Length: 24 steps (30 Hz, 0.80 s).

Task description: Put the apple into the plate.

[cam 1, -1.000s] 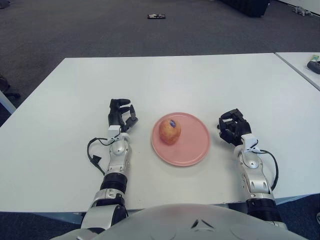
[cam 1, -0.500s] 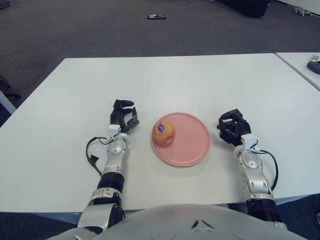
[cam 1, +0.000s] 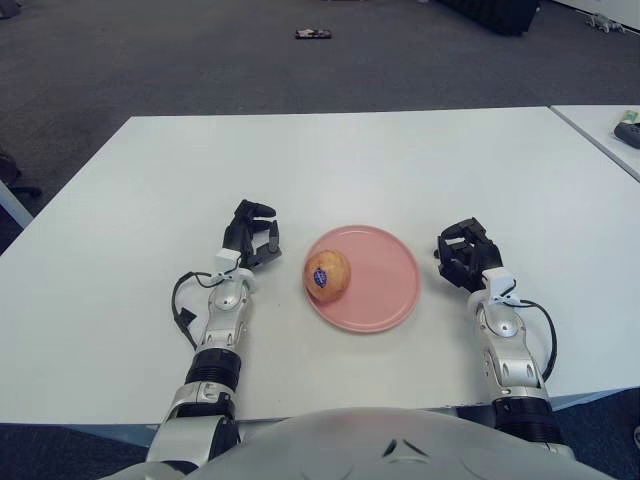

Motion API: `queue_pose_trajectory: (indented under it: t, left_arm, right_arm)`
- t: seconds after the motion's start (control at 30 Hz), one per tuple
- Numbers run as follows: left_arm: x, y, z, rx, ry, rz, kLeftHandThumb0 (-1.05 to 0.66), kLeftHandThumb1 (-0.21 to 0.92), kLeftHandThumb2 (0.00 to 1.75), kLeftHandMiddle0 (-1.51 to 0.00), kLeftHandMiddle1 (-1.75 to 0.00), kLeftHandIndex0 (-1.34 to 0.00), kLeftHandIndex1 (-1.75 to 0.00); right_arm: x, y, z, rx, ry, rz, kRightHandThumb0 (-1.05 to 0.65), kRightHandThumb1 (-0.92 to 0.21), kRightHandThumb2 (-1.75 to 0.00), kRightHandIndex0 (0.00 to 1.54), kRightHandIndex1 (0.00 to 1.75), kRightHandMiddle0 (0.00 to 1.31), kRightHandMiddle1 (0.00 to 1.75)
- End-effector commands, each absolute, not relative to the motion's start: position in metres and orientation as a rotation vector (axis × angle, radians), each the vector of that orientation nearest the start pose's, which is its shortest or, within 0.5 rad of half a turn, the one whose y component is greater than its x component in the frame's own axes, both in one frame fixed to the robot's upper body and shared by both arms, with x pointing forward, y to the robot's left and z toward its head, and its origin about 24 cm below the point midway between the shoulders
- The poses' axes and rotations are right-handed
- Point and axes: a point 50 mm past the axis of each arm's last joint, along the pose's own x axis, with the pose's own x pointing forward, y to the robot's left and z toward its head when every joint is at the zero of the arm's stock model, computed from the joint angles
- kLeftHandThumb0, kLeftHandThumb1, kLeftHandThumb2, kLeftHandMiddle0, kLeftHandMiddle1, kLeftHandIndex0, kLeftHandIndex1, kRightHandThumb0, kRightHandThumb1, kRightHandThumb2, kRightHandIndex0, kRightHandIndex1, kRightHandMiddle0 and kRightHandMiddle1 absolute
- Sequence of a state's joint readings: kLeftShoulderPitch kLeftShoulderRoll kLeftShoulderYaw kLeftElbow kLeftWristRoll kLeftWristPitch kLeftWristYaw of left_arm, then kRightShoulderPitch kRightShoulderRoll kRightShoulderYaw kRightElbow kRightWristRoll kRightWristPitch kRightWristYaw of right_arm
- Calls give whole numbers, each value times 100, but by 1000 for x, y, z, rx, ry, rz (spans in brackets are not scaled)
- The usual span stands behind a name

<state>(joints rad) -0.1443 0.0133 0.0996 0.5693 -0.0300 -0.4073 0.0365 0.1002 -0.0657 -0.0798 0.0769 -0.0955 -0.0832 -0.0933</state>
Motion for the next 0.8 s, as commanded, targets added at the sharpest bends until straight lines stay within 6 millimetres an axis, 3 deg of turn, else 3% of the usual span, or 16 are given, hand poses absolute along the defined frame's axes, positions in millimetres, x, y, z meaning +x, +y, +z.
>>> queue_pose_trajectory:
  t: [0.0,0.77]
  left_arm:
    - [250,167,-38,-34,165,119,-42,51,109,-67,-175,-46,-175]
    - [239,168,-45,-42,228,177,-38,69,85,-46,-173,-33,-175]
  right_arm:
    - [228,-192,9,-162,105,-182,-37,-72,-81,49,137,31,175]
    - [228,-192,4,-171,141,-178,-37,-73,-79,47,138,30,175]
